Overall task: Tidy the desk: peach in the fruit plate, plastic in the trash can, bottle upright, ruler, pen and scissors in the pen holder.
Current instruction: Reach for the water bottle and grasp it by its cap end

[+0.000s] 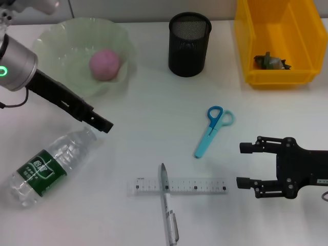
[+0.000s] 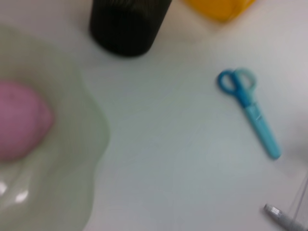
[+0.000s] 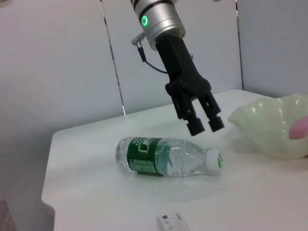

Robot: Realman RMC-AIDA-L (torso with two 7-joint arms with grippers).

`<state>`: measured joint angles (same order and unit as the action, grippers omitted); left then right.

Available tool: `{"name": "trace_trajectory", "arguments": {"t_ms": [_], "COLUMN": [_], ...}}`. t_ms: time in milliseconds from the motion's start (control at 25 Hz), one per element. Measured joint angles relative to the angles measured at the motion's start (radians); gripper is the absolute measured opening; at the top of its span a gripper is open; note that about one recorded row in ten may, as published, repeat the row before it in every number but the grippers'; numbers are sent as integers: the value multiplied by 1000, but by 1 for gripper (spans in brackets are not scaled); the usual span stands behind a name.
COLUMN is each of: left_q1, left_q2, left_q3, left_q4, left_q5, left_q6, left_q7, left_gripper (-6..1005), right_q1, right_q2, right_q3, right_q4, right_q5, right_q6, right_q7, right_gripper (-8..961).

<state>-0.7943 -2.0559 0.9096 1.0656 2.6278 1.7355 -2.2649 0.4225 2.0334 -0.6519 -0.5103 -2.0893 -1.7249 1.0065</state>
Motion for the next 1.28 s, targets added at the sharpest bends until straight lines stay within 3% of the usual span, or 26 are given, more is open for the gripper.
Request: {"name": "trace_trajectory", "arguments": {"t_ms": [80, 120, 240, 320, 520, 1280], "left_q1": [0, -47, -60, -73, -98, -121], "left_q2": [0, -12, -13, -13, -14, -13], "left_q3": [0, 11, 34, 101, 131, 180], "left_q4": [0, -1, -5, -8, -52, -193], "left_q5": [0, 85, 103, 118, 168, 213], "left_q6": [0, 25, 22, 6, -29, -150], "left_q7": [0, -59, -93, -157, -212, -244], "left_gripper": [784, 784, 784, 784, 784, 783], "right_q1": [1, 1, 3, 2, 2, -6], "right_q2": [0, 0, 2, 3, 5, 5], "right_q3": [0, -2, -13, -14, -14, -14], "right_q4": [0, 0, 0, 0, -1, 0], "right_q5": [0, 0, 0, 0, 0, 0], "right_q6": [6, 7, 9, 10, 10, 9], "right_q7": [-1, -1, -13, -17, -24, -26], "right_gripper": [780, 779, 779, 780, 780, 780]}}
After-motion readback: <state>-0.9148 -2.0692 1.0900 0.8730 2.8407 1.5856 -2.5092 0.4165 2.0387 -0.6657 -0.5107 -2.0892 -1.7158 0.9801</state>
